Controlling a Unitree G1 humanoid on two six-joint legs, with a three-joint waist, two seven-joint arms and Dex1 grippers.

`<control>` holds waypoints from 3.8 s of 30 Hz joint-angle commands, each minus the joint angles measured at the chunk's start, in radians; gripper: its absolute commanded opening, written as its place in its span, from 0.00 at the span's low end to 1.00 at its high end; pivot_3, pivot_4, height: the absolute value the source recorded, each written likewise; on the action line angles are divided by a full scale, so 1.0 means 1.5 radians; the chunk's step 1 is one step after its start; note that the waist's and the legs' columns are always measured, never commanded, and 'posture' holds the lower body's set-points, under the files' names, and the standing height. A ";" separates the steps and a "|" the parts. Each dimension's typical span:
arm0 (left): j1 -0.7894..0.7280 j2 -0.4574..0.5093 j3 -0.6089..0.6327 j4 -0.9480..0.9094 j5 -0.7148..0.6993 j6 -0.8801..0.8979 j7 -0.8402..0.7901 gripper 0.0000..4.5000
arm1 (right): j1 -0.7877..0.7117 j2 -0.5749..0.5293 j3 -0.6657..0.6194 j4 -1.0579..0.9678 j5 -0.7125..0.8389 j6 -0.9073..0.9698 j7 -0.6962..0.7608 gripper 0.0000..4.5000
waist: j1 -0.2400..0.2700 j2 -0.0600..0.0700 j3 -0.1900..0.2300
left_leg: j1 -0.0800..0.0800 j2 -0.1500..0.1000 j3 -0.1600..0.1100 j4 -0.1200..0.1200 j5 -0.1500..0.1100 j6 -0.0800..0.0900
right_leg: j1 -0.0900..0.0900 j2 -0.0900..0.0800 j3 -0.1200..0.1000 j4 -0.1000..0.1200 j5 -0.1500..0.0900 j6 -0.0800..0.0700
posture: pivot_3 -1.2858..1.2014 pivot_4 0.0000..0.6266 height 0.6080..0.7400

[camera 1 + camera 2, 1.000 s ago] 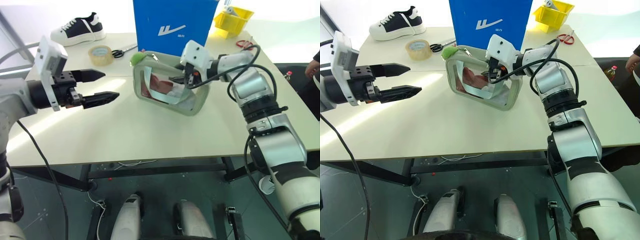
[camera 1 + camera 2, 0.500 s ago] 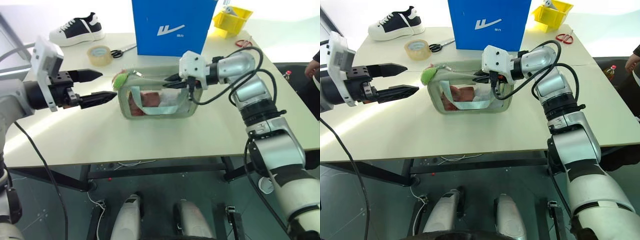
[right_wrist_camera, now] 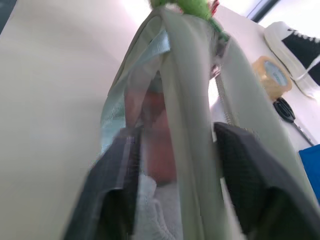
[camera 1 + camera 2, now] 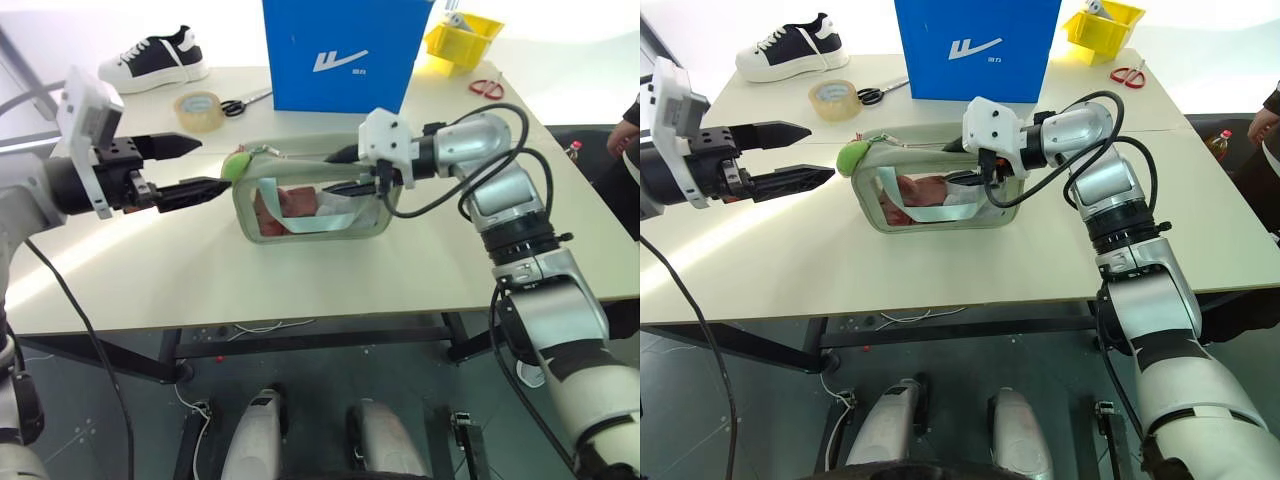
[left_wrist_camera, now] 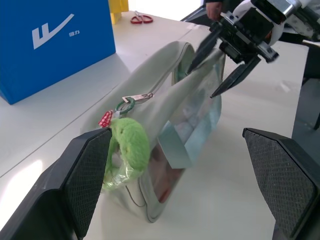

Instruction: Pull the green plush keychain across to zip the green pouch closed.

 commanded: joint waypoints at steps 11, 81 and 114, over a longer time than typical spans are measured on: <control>-0.006 0.006 -0.002 0.013 0.020 -0.029 -0.008 1.00 | 0.015 -0.138 -0.042 0.038 -0.011 0.000 0.027 0.68 | -0.003 0.000 0.000 | 0.000 0.000 0.000 0.000 0.000 0.000 | 0.000 0.000 0.000 0.000 0.000 0.000 | 0.52 0.24 1.00; -0.085 -0.075 -0.146 0.180 0.226 -0.206 -0.122 0.89 | 0.067 -0.130 -0.052 -0.074 0.020 0.082 0.009 0.00 | -0.001 0.001 0.001 | 0.000 0.000 0.000 0.000 0.000 0.000 | -0.001 0.001 0.001 0.002 0.000 0.000 | 0.52 0.24 1.00; 0.035 -0.070 -0.073 0.110 0.232 -0.196 -0.060 0.00 | 0.005 -0.087 -0.087 -0.183 0.118 0.253 -0.057 0.69 | 0.001 0.001 0.001 | 0.000 0.002 0.000 0.001 0.000 0.000 | 0.000 0.000 0.000 0.002 -0.001 -0.001 | 0.52 0.24 1.00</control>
